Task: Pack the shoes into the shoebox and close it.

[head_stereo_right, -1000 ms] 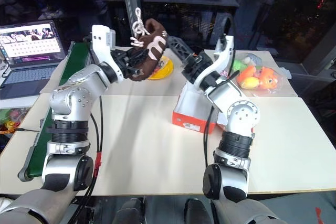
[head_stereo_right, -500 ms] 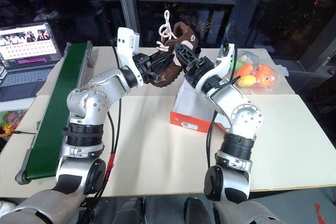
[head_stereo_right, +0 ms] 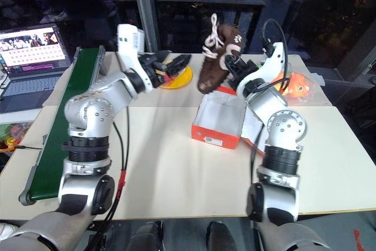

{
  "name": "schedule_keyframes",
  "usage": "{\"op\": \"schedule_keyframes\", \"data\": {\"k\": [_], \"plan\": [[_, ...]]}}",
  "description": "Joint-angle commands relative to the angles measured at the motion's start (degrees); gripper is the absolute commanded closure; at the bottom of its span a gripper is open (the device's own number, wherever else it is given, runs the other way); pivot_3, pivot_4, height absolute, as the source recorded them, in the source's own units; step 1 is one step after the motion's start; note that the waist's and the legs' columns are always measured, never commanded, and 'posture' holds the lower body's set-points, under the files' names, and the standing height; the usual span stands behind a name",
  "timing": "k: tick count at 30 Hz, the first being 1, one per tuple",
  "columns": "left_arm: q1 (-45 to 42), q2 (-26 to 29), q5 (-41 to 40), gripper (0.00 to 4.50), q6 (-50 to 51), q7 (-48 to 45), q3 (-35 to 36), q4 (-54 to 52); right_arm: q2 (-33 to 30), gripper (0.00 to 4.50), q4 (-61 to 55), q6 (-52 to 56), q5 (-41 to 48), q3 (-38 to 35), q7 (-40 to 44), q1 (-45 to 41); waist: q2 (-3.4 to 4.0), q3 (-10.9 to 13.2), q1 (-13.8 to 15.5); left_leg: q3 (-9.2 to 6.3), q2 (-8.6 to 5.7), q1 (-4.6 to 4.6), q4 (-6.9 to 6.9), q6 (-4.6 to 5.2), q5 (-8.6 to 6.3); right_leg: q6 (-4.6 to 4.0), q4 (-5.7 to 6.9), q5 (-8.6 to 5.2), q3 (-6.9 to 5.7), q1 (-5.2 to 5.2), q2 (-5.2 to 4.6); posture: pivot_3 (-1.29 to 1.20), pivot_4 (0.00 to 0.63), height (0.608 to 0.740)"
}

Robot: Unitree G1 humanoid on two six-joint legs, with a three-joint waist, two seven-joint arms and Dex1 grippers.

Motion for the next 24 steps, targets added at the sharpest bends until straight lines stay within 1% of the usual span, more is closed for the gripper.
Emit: {"op": "schedule_keyframes", "data": {"k": [1,5,9,21,24], "plan": [[-1.6,1.1,1.6,0.0,-3.0,1.3,1.4,0.4,-1.9,4.17,2.4,2.8,-4.5,3.0,0.8,-0.7,0.0,0.0,0.0,0.0,0.0,0.0,-0.01,0.0,0.0,0.0,-0.01,0.0,0.0,0.0,0.0,0.0,0.15,0.736],[0.2,0.7,2.1,0.0,-2.5,2.4,1.2,-1.4,-1.5,4.17,5.9,8.2,-7.7,5.3,0.7,0.5,0.0,0.0,0.1,0.0,0.0,-0.03,-0.04,0.0,0.0,0.0,-0.05,0.0,0.0,-0.01,-0.01,0.0,0.15,0.736],[1.4,0.1,2.5,0.0,-2.5,3.0,0.2,-3.2,-1.8,4.17,7.6,10.2,-11.2,7.7,1.7,1.2,0.01,0.0,0.3,0.0,0.0,-0.09,-0.03,0.0,0.0,0.01,-0.06,0.0,-0.01,-0.02,-0.01,0.0,0.15,0.736],[4.0,-0.8,1.6,0.0,-1.5,5.3,0.5,-6.8,-2.9,4.17,8.1,16.4,-19.5,7.7,0.9,1.2,0.02,0.0,0.4,0.0,-0.01,-0.12,0.02,0.01,0.0,0.01,-0.05,0.01,0.0,-0.03,0.0,0.0,0.15,0.736],[4.7,-0.8,1.7,0.0,-1.4,5.9,1.1,-7.4,-3.4,4.17,6.6,19.5,-20.3,6.1,-0.1,1.5,0.02,0.0,0.4,0.0,-0.01,-0.11,0.02,0.01,0.0,0.01,-0.04,0.01,0.0,-0.02,0.0,0.0,0.15,0.736]]}}
